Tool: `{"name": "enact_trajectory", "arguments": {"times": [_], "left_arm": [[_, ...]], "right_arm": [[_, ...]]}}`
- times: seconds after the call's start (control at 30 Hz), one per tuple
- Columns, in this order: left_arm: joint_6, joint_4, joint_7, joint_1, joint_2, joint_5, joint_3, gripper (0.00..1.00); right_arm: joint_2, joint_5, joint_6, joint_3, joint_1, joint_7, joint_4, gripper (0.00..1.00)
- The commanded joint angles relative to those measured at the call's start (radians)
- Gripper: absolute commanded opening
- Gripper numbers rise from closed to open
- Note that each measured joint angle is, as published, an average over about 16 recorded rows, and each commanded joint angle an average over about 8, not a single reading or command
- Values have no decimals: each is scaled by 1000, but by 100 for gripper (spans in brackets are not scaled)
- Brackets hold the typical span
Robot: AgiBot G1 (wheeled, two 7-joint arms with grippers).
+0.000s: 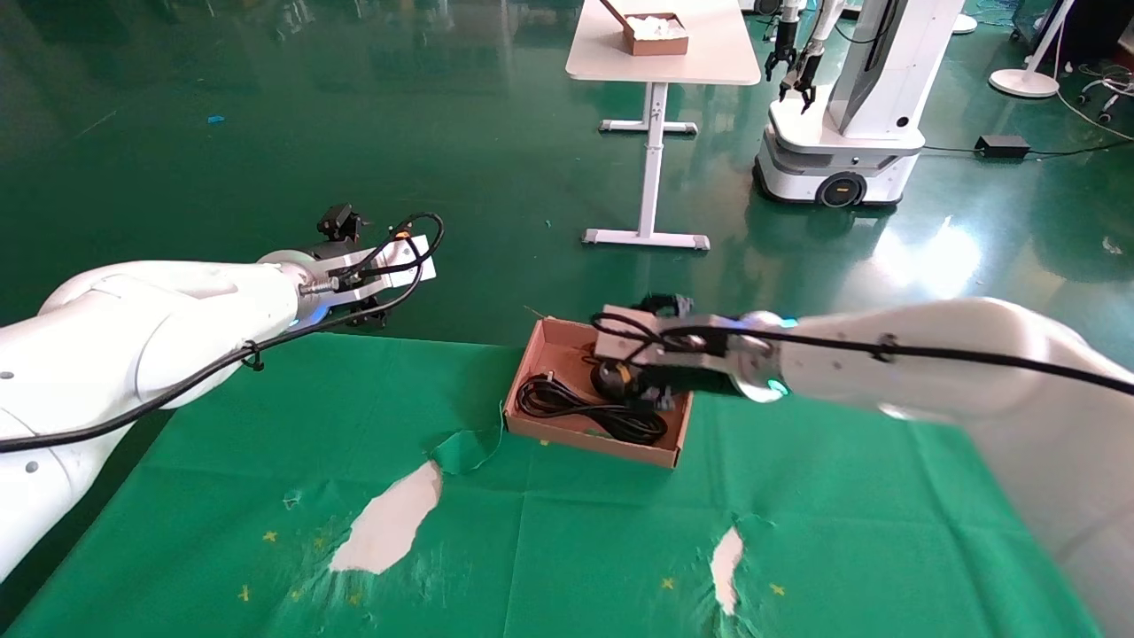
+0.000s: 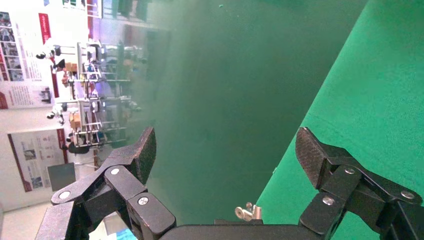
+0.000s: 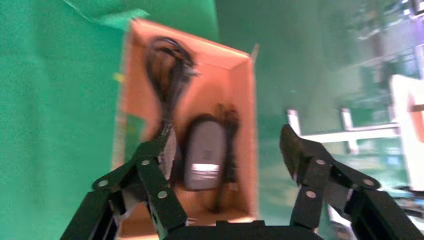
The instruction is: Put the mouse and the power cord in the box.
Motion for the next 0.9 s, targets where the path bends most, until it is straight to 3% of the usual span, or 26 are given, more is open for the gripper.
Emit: {"name": "enact_trajectory", "arguments": {"times": [0.03, 0.67, 0.9], "left_arm": [[1, -2, -2, 0, -1, 1, 1, 100], [2, -10, -23, 0, -3, 15, 7, 100], [69, -65, -1, 43, -45, -64, -61, 100]], "right_arm": [[25, 41, -27, 20, -21, 7, 25, 100], [268, 430, -284, 207, -217, 69, 259, 100], [357, 573, -379, 276, -289, 92, 345, 100]]}}
